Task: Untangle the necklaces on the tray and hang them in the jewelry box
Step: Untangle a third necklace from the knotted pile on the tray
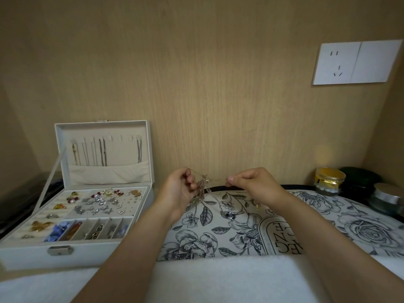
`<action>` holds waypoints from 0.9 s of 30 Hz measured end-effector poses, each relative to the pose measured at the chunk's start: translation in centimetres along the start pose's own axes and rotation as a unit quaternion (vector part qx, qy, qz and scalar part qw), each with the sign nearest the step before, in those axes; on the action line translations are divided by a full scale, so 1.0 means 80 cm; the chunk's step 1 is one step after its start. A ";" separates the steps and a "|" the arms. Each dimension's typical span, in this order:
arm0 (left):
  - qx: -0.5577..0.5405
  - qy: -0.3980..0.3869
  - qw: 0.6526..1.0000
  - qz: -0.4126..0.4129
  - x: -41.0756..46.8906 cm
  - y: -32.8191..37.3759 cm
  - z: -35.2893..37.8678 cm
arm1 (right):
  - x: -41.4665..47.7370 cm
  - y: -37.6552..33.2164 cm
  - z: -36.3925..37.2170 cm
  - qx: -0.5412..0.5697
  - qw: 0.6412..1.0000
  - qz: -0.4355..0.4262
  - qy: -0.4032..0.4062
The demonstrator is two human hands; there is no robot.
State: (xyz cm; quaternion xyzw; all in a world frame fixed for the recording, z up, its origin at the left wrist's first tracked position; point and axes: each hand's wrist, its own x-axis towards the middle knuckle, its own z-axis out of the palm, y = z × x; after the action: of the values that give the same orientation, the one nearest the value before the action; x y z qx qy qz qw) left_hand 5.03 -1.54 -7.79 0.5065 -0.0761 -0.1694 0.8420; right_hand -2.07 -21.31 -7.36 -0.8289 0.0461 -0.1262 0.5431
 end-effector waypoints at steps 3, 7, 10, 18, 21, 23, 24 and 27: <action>0.036 -0.009 0.999 -0.007 0.001 -0.010 0.001 | 0.000 0.004 0.002 -0.009 1.000 0.008 -0.005; 0.254 -0.017 0.967 0.027 0.002 -0.018 -0.004 | -0.002 -0.001 0.002 0.000 1.000 0.006 0.005; 0.335 -0.012 0.941 0.046 0.000 -0.018 -0.003 | -0.002 0.001 0.002 0.009 0.999 0.007 0.031; 0.592 -0.053 0.794 0.130 0.004 -0.016 -0.032 | 0.005 0.014 0.000 -0.057 0.988 0.061 0.130; 0.624 -0.070 0.763 0.152 0.006 -0.017 -0.030 | 0.008 0.026 0.000 -0.203 0.962 0.073 0.167; 0.629 -0.074 0.760 0.147 0.005 -0.018 -0.029 | 0.008 0.030 -0.003 -0.273 0.940 0.094 0.184; 0.625 -0.075 0.765 0.140 0.005 -0.020 -0.030 | 0.008 0.032 -0.005 -0.315 0.925 0.105 0.184; 0.623 -0.086 0.766 0.136 0.008 -0.024 -0.032 | 0.007 0.035 -0.007 -0.415 0.887 0.135 0.154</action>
State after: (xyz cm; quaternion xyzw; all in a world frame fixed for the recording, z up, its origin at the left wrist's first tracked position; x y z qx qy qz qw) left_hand 6.00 -0.44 -10.72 0.8873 -0.3051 -0.0116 0.3457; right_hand -1.54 -23.10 -9.63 -0.9345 0.2885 -0.1473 0.1477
